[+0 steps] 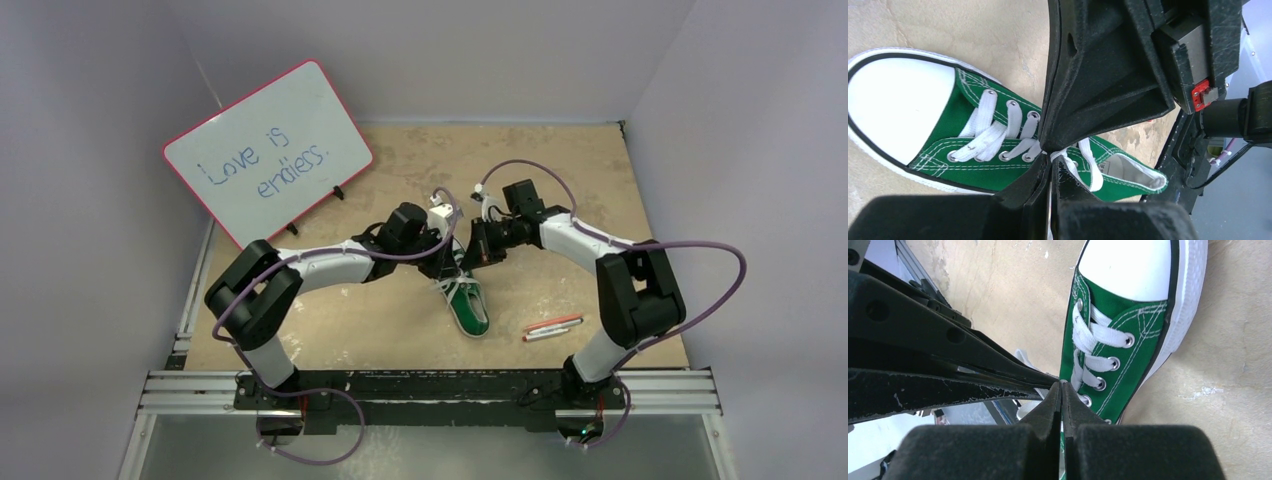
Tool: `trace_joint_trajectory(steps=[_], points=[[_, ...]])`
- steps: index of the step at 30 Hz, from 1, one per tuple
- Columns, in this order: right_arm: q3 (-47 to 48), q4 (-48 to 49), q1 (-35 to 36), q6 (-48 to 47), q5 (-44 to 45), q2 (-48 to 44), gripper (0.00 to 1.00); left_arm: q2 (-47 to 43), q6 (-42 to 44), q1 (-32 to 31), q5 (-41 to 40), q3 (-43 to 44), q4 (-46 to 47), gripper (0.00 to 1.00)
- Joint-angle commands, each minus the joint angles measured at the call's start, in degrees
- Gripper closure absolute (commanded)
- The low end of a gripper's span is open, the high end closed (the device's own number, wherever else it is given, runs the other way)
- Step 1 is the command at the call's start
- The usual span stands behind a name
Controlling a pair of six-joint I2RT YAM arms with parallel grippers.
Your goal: Tie the shoes
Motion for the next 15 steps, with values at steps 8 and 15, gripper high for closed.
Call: trace_joint_trajectory(steps=[8, 15], points=[[-4.00, 2.16, 0.36, 1.68, -6.43, -5.39, 1.00, -1.07, -2.02, 0.06, -2.84, -2.00, 8.01, 1.00], [-3.72, 2.63, 0.34, 0.92, -8.75, -3.04, 0.97, -2.89, -1.82, -0.19, -7.86, -5.68, 12.04, 1.00]])
